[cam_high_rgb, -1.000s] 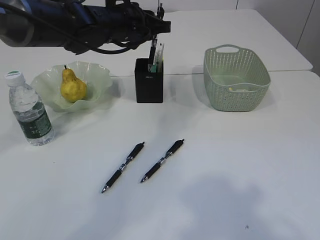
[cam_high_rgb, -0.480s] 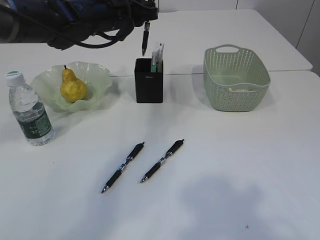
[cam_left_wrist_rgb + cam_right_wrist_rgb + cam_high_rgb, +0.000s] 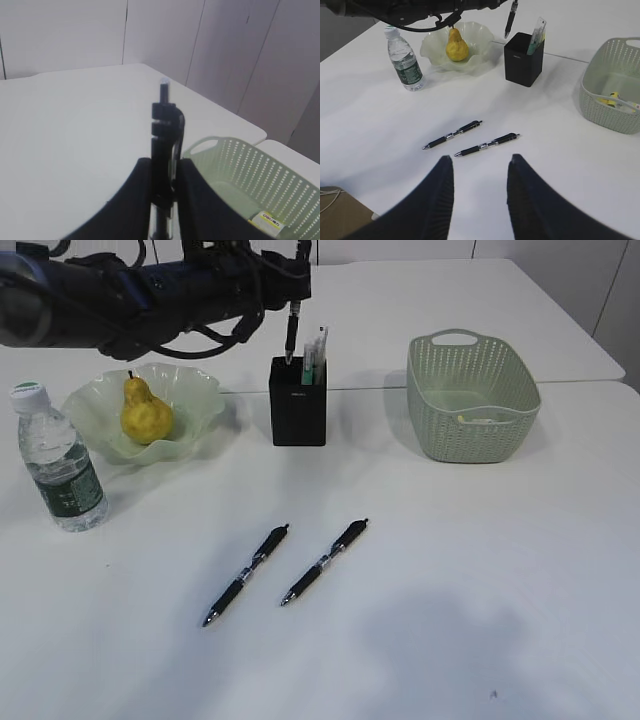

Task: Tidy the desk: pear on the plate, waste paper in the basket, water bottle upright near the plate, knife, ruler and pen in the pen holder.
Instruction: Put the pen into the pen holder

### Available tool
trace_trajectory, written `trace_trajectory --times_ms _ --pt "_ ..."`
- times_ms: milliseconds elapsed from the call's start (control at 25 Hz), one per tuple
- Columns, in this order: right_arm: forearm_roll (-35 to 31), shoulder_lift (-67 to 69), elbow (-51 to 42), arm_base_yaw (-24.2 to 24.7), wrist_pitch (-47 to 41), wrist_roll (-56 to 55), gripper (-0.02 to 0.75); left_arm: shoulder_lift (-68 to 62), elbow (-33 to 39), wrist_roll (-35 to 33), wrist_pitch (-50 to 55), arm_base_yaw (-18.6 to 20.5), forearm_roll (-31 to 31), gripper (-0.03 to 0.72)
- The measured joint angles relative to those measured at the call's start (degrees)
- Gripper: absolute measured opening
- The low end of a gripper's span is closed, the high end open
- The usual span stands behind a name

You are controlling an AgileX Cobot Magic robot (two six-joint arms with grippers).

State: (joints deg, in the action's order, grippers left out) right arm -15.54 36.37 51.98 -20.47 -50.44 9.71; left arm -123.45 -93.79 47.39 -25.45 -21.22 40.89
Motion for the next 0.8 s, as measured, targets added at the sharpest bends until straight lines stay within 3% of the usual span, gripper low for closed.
trace_trajectory --times_ms 240,520,800 --pt "0.0 0.0 0.0 0.0 0.0 0.0 0.3 -2.1 0.0 -5.9 -3.3 0.2 0.3 0.078" --pt "0.0 0.0 0.0 0.0 0.0 0.0 0.3 -4.2 0.0 -7.4 -7.1 2.2 0.0 0.078" --pt "0.0 0.0 0.0 0.0 0.0 0.0 0.299 -6.6 0.0 -8.1 -13.3 4.1 -8.0 0.078"
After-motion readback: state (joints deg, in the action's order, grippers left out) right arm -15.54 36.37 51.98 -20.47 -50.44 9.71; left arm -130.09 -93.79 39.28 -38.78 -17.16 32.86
